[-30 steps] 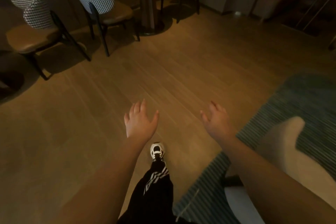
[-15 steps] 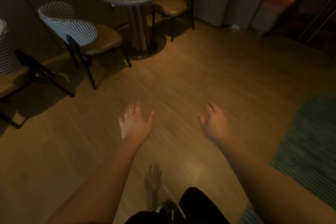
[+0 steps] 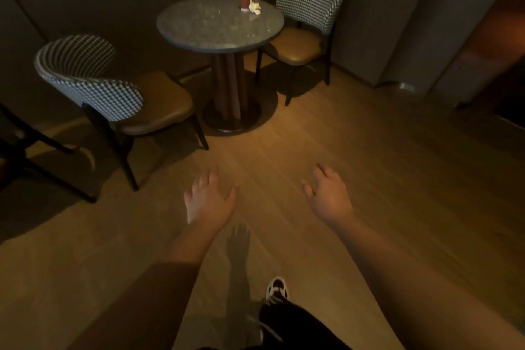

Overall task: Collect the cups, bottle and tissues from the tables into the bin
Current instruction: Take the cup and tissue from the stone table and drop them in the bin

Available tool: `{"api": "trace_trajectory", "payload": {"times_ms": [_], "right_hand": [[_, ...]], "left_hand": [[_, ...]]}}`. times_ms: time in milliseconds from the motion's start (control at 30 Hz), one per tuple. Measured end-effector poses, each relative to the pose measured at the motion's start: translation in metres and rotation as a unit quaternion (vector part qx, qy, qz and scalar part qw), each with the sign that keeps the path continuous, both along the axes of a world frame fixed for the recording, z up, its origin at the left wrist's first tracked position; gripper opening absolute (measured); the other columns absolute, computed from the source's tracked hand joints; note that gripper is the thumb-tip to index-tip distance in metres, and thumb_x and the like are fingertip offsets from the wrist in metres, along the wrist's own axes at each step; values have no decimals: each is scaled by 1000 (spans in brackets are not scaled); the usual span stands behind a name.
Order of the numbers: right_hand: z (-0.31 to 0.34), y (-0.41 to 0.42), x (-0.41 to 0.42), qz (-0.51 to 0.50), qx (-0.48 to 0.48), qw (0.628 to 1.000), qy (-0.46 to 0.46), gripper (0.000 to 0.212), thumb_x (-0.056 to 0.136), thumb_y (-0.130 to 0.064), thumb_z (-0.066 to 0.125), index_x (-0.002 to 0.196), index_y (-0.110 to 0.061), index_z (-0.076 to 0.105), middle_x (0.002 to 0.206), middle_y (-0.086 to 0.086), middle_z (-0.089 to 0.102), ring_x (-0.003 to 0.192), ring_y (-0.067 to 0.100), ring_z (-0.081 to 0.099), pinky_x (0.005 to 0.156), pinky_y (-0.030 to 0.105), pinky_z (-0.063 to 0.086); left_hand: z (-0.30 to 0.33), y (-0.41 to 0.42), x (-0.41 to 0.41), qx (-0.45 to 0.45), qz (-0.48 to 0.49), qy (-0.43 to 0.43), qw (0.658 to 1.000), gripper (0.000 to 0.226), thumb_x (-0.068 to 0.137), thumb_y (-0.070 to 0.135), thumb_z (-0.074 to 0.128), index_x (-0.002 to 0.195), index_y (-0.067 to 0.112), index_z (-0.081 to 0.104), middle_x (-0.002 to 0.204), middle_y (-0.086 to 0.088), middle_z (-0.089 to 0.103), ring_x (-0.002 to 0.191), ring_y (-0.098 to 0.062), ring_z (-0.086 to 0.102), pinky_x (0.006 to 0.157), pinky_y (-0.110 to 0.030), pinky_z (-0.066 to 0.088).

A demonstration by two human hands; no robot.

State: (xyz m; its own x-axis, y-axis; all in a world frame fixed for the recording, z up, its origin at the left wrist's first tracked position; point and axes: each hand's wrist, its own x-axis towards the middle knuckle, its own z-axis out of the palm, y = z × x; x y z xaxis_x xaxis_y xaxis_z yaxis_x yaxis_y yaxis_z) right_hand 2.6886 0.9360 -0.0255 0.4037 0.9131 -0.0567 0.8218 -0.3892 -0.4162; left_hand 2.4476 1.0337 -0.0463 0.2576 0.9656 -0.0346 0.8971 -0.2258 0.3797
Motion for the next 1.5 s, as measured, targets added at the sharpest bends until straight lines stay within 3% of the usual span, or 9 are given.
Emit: {"api": "trace_trajectory", "payload": {"times_ms": [267,500,700,933,1300,1433,1500], "right_hand": [[28,185,100,14,2,1000,5,51,97,-35,44,144,-21,33,153,6,31,139,25,28,111,38,27],[8,344,164,41,2,999,7,51,97,-37,43,145,-22,32,152,5,30,139,23,28,112,39,28],[-19,529,218,46,9,999,3,50,97,-40,43,143,-21,37,151,4,34,139,21,29,113,38,27],[7,747,281,38,18,998,41,49,96,-39,45,142,-23,39,150,1,36,140,19,28,114,40,28],[-1,958,378,62,4,997,48,50,96,-34,47,141,-14,41,149,10,37,139,25,29,115,38,25],[-17,1042,420,91,-12,994,63,52,95,-37,47,142,-17,39,151,7,35,140,24,28,115,38,24],[-24,1081,438,124,6,991,46,50,93,-35,51,138,-15,44,146,8,42,136,24,36,112,38,31]], "left_hand": [[31,170,98,-5,23,-30,999,73,90,63,31,150,23,18,155,-3,23,141,-22,22,112,-49,23],[16,320,165,10,58,-39,998,70,90,55,41,148,18,26,151,-5,33,139,-21,28,111,-49,24],[-6,507,225,17,55,-36,998,70,92,57,36,149,20,21,154,-3,28,141,-20,22,112,-48,20],[13,716,287,22,53,-23,998,71,92,57,38,149,18,23,152,-4,31,140,-20,24,112,-46,21],[12,915,386,-1,93,-68,993,75,88,53,50,148,17,25,152,-7,30,141,-21,24,113,-41,15],[-2,987,433,-29,115,-102,988,84,82,54,59,149,19,22,153,-5,29,140,-21,26,114,-39,22],[-5,1017,457,-31,128,-133,982,87,80,55,63,149,19,23,152,-7,30,138,-23,29,113,-39,24]]}}
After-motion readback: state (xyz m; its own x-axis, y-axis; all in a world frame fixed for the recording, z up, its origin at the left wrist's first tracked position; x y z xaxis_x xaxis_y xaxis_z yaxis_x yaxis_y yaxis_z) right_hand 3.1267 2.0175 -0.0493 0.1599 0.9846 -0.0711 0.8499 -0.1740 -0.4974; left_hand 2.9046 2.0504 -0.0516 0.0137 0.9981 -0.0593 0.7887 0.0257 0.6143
